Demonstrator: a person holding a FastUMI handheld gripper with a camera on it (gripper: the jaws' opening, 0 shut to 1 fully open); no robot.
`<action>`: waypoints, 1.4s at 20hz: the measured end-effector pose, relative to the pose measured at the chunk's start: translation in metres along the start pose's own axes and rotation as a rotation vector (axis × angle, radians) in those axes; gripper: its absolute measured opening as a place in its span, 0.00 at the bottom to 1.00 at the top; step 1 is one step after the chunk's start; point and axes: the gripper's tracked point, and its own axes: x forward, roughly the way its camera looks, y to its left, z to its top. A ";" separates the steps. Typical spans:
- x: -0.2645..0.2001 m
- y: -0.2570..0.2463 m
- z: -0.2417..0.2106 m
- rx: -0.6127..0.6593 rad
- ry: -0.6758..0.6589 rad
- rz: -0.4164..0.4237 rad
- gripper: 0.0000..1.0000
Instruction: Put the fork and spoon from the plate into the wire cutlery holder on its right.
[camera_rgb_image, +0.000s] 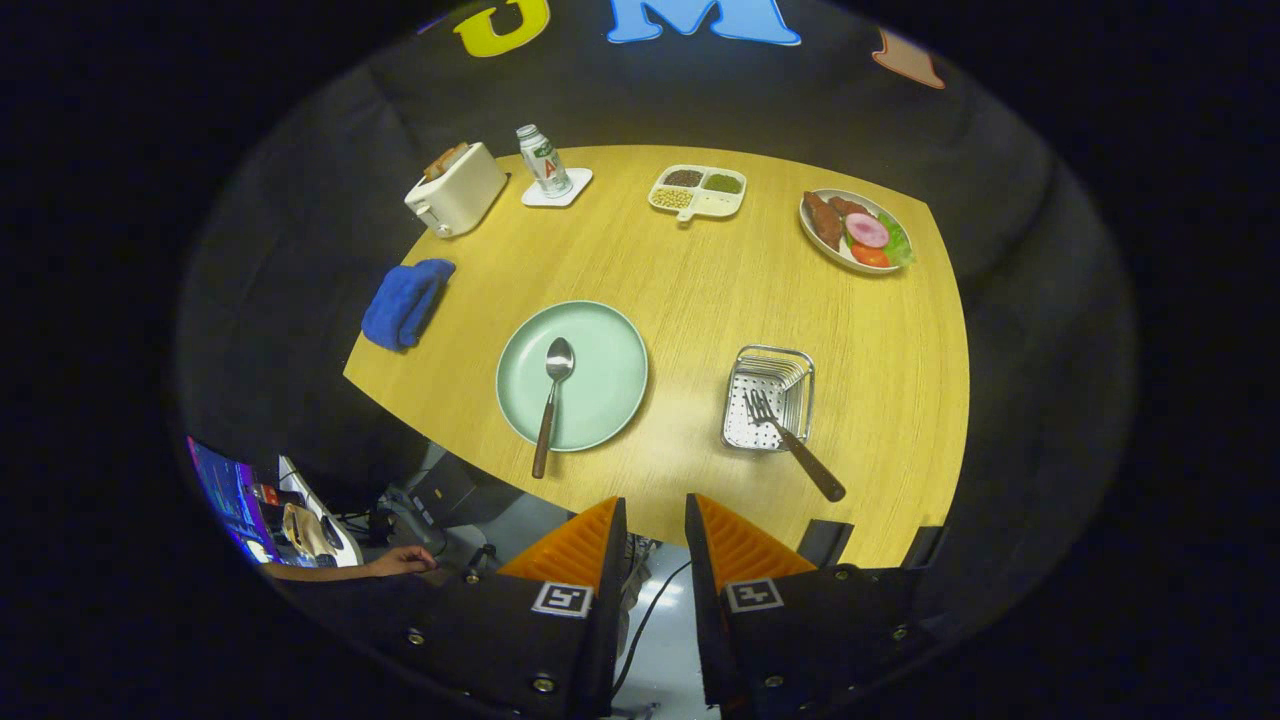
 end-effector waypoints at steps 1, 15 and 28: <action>0.004 0.010 -0.003 -0.014 -0.004 0.017 0.34; 0.077 0.096 -0.013 -0.150 -0.103 0.017 0.38; 0.141 0.115 -0.040 -0.070 -0.038 -0.010 0.38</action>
